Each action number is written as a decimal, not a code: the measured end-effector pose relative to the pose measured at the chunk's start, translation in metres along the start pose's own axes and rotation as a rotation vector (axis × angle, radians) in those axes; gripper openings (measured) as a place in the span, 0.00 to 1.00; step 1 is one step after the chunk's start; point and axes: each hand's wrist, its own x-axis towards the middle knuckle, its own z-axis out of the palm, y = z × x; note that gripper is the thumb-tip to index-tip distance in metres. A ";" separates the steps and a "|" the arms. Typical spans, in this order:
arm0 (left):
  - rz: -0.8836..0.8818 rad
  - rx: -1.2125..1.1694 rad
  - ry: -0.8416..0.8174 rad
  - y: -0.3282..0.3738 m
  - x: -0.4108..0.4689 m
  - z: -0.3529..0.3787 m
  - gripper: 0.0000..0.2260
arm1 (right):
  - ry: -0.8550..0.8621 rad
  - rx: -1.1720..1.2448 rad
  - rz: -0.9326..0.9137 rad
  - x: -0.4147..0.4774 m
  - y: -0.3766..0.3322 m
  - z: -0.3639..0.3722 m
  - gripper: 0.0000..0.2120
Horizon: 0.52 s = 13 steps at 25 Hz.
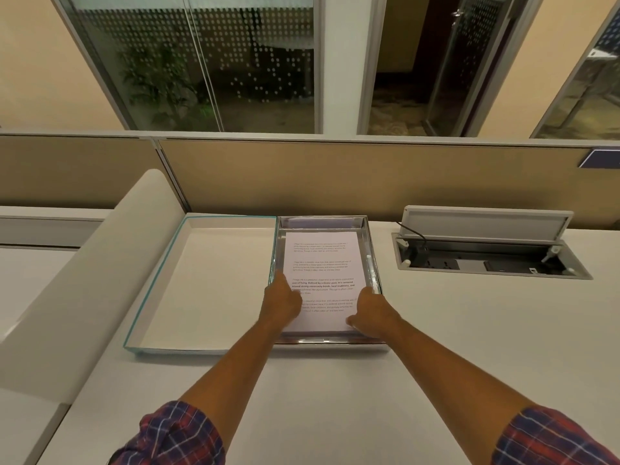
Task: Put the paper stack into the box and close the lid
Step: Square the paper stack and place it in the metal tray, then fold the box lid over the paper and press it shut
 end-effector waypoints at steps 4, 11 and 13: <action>0.184 -0.025 0.189 -0.019 -0.034 -0.015 0.18 | 0.070 -0.110 -0.019 -0.023 -0.001 0.020 0.44; 0.155 -0.284 0.821 -0.092 -0.090 -0.041 0.22 | 0.160 -0.409 -0.228 -0.057 0.019 0.064 0.41; -0.083 -0.283 0.859 -0.108 -0.090 -0.048 0.28 | 0.122 -0.448 -0.247 -0.060 0.023 0.070 0.39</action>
